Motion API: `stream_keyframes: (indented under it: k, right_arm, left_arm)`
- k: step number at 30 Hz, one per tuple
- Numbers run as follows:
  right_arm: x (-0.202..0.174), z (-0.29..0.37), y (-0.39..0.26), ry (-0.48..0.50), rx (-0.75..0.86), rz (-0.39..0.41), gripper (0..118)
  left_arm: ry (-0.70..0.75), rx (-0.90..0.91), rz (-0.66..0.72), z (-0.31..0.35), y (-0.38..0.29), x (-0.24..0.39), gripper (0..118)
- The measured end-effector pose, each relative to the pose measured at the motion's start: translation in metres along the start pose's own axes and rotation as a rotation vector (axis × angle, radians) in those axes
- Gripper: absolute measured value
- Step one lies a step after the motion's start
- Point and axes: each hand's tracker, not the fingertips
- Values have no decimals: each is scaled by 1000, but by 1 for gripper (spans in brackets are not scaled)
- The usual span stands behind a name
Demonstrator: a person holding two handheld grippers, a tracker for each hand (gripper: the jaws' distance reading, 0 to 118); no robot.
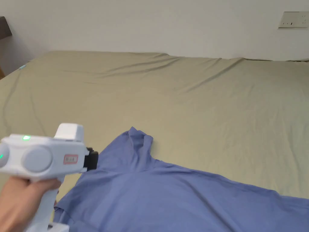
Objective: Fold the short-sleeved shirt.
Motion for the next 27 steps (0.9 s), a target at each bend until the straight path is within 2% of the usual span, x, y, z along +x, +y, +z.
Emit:
stream_keyframes:
  k: [1,2,3,4,5,6,8,13,15,17,20,21,22,23,24,25,27]
  right_arm:
    - [-1,-5,3,3,0,2,2]
    - [-1,-9,6,4,0,1,2]
    - [-2,-15,9,7,-1,-1,2]
    - [-3,-20,11,7,-2,0,2]
    - [-4,-24,13,9,-1,2,2]
    - [-4,-29,15,11,-4,2,2]
    - [-5,-36,18,16,-7,-2,2]
    - [-8,-49,19,15,-25,11,2]
    - [-8,-53,19,19,-32,11,2]
    - [-8,-57,18,16,-42,14,3]
    - [-9,-60,17,14,-50,18,2]
    - [-10,-61,17,12,-54,23,2]
    - [-10,-61,17,11,-56,25,2]
    - [-11,-61,17,12,-59,29,2]
    - [-11,-62,16,14,-61,30,3]
    - [-12,-62,16,17,-62,31,3]
    - [-13,-61,15,21,-64,34,3]
  left_arm:
    - [-20,-22,22,-19,15,-5,12]
    - [-34,-59,38,-39,30,-9,31]
    - [-44,-119,62,-63,45,-16,63]
    - [-29,-170,78,-82,55,-19,100]
    - [-17,-205,80,-99,60,-21,117]
    - [-12,-229,56,-116,66,-23,118]
    - [4,-245,41,-136,74,-26,111]
    - [91,-361,83,-179,66,-32,110]
    - [106,-390,77,-195,62,-35,104]
    - [106,-389,73,-199,57,-36,93]
    - [116,-372,74,-205,55,-36,92]
    - [110,-357,60,-200,55,-34,86]
    - [109,-348,52,-198,55,-32,76]
    - [111,-340,39,-188,52,-21,61]
    - [110,-333,27,-185,52,-18,37]
    - [105,-334,21,-183,52,-16,3]
    - [103,-335,-1,-177,49,-13,0]
